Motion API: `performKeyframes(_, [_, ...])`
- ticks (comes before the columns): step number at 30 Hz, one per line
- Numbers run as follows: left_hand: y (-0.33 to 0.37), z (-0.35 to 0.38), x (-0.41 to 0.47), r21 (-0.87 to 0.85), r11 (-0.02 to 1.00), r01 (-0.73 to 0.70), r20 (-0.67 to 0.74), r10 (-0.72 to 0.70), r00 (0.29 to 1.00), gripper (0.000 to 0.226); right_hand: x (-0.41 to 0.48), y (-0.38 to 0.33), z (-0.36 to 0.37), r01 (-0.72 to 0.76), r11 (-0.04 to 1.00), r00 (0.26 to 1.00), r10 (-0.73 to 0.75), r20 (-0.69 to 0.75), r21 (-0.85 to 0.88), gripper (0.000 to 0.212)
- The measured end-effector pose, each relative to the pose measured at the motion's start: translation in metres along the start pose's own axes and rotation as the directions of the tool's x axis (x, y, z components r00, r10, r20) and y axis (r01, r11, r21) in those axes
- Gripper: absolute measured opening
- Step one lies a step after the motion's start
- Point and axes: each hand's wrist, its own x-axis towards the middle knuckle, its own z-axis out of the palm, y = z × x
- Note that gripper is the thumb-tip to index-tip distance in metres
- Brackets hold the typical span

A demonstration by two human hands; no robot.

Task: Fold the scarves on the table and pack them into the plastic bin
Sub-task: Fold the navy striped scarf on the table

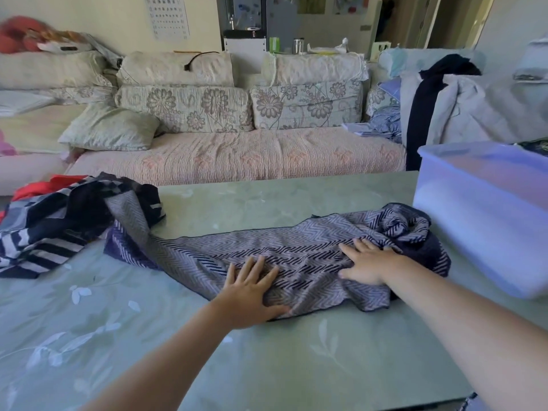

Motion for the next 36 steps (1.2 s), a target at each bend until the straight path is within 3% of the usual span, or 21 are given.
performKeyframes(3, [0.023,-0.001,0.007,-0.048,0.997,-0.060,-0.022,0.059,0.998,0.100,-0.011,-0.029,-0.010,0.049,0.988,0.978,-0.077,-0.193,-0.146,0.079])
performKeyframes(6, [0.017,-0.008,0.012,-0.160,0.976,-0.150,-0.248,0.108,0.963,0.085,-0.020,-0.067,-0.009,0.287,0.958,0.899,-0.280,-0.337,-0.032,0.069])
performKeyframes(8, [0.000,-0.016,0.010,-0.214,0.969,-0.127,-0.446,0.019,0.895,0.061,-0.022,-0.092,-0.006,0.427,0.904,0.847,-0.391,-0.360,0.025,0.061])
performKeyframes(10, [-0.024,-0.021,0.005,-0.213,0.977,-0.008,-0.509,-0.103,0.855,0.038,-0.024,-0.112,0.000,0.498,0.866,0.817,-0.458,-0.351,0.029,0.058])
performKeyframes(11, [-0.036,-0.019,-0.001,-0.208,0.976,0.068,-0.480,-0.162,0.862,0.032,-0.024,-0.120,0.004,0.511,0.859,0.815,-0.475,-0.331,0.025,0.060])
performKeyframes(13, [-0.060,-0.011,-0.013,-0.196,0.959,0.202,-0.400,-0.267,0.877,0.040,-0.022,-0.130,0.012,0.515,0.857,0.824,-0.500,-0.265,-0.017,0.073])
performKeyframes(17, [-0.087,-0.009,-0.044,-0.165,0.899,0.405,-0.121,-0.426,0.897,0.093,-0.019,-0.142,0.019,0.516,0.856,0.846,-0.513,-0.147,-0.022,0.094])
performKeyframes(21, [-0.094,-0.020,-0.076,0.015,0.860,0.511,0.011,-0.511,0.860,0.139,-0.024,-0.156,0.015,0.500,0.865,0.862,-0.501,-0.074,-0.024,0.118])
performKeyframes(24, [-0.101,-0.025,-0.104,0.114,0.829,0.548,0.123,-0.559,0.820,0.130,-0.029,-0.170,0.010,0.475,0.879,0.880,-0.476,-0.001,-0.049,0.129])
performKeyframes(26, [-0.107,-0.031,-0.118,0.156,0.840,0.519,0.170,-0.540,0.824,0.110,-0.033,-0.180,0.007,0.460,0.884,0.888,-0.458,0.046,-0.086,0.130])
performKeyframes(29, [-0.127,-0.039,-0.127,0.131,0.891,0.435,0.059,-0.445,0.894,0.045,-0.038,-0.195,0.002,0.484,0.866,0.869,-0.492,-0.043,-0.127,0.113])
performKeyframes(30, [-0.136,-0.039,-0.128,0.142,0.889,0.435,-0.006,-0.438,0.899,0.034,-0.039,-0.202,0.001,0.508,0.856,0.848,-0.517,-0.114,-0.099,0.100])
performKeyframes(33, [-0.164,-0.032,-0.136,-0.057,0.854,0.517,-0.225,-0.516,0.827,0.025,-0.039,-0.229,0.000,0.604,0.797,0.736,-0.571,-0.363,-0.028,0.068])
performKeyframes(36, [-0.188,-0.022,-0.140,-0.232,0.831,0.505,-0.355,-0.556,0.752,0.025,-0.041,-0.269,0.002,0.706,0.708,0.624,-0.603,-0.497,0.028,0.041])
